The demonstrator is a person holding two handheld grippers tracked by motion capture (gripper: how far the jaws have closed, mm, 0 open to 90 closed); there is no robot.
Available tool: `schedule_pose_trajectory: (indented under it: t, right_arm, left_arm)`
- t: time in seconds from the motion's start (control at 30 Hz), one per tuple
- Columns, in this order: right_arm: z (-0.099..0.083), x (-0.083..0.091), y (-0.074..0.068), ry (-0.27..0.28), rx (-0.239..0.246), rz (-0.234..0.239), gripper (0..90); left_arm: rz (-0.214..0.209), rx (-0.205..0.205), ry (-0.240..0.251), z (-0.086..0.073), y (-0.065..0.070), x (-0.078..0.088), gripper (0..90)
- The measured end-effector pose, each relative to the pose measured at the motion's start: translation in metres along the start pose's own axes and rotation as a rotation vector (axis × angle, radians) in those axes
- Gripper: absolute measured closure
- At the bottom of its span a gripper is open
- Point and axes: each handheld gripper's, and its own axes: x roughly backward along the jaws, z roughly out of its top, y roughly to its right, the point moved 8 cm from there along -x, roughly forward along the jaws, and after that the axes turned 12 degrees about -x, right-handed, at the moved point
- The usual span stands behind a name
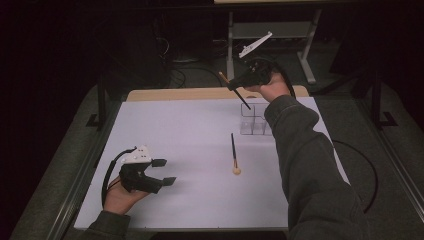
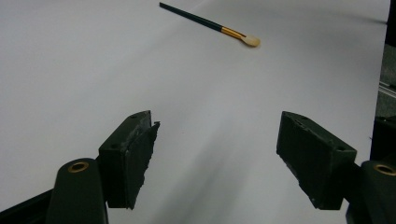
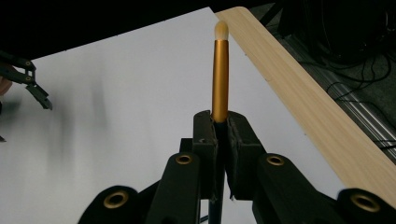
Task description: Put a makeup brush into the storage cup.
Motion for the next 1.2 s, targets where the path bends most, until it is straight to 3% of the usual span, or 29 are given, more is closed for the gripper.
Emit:
schedule_pose_trajectory:
  t: [0.47, 0.57, 1.2]
  right_arm:
    - [-0.003, -0.015, 0.014, 0.007, -0.04, -0.017, 82.4]
    - [-0.005, -0.018, 0.018, 0.009, -0.029, -0.023, 82.4]
    - [-0.017, -0.025, 0.03, 0.01, -0.065, -0.053, 82.3]
  left_arm:
    - [0.004, 0.014, 0.001, -0.002, -0.002, 0.002, 26.5]
    - [0.004, 0.013, -0.002, -0.002, -0.001, 0.002, 26.4]
    - [0.003, 0.02, 0.003, -0.003, -0.002, 0.002, 26.3]
